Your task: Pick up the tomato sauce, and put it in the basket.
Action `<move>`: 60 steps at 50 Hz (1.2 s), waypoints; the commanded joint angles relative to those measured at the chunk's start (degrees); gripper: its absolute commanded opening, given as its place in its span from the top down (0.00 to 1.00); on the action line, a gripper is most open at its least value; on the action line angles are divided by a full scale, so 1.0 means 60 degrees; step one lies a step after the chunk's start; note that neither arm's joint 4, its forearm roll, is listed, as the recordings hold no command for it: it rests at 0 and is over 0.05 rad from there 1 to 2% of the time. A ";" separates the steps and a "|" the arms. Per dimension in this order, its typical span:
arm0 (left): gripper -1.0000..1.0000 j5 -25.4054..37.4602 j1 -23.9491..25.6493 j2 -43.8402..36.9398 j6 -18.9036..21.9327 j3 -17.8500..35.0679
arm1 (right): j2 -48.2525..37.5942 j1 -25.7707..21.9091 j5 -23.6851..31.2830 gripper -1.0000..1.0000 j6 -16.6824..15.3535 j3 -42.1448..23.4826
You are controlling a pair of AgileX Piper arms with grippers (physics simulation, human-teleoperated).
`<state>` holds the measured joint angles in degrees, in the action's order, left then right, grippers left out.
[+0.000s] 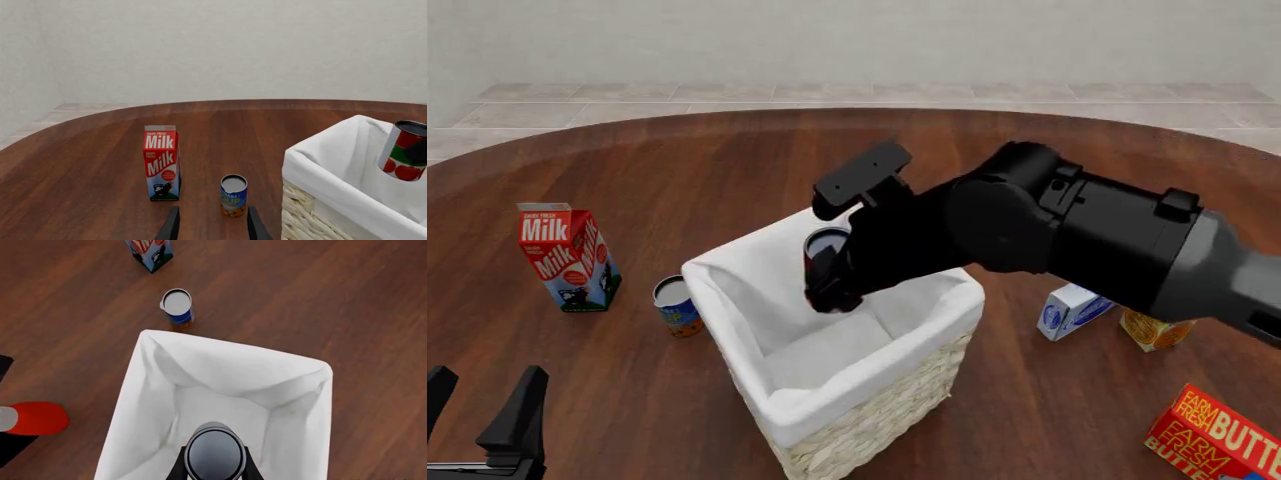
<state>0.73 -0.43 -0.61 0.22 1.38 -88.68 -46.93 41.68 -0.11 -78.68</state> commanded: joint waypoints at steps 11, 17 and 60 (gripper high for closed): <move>0.00 0.0000 0.0002 -0.0001 0.0001 0.0000 | -0.0597 0.0045 0.0003 1.00 0.0252 -0.0046; 0.00 -0.0001 0.0002 -0.0001 0.0001 0.0000 | -0.0777 0.0062 0.0024 1.00 0.0263 -0.0121; 0.00 -0.0001 0.0002 -0.0002 0.0000 0.0000 | -0.1724 0.0111 -0.0223 1.00 0.0501 0.0125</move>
<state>0.72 -0.43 -0.62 0.22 1.38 -98.07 -46.15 41.06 1.38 -78.47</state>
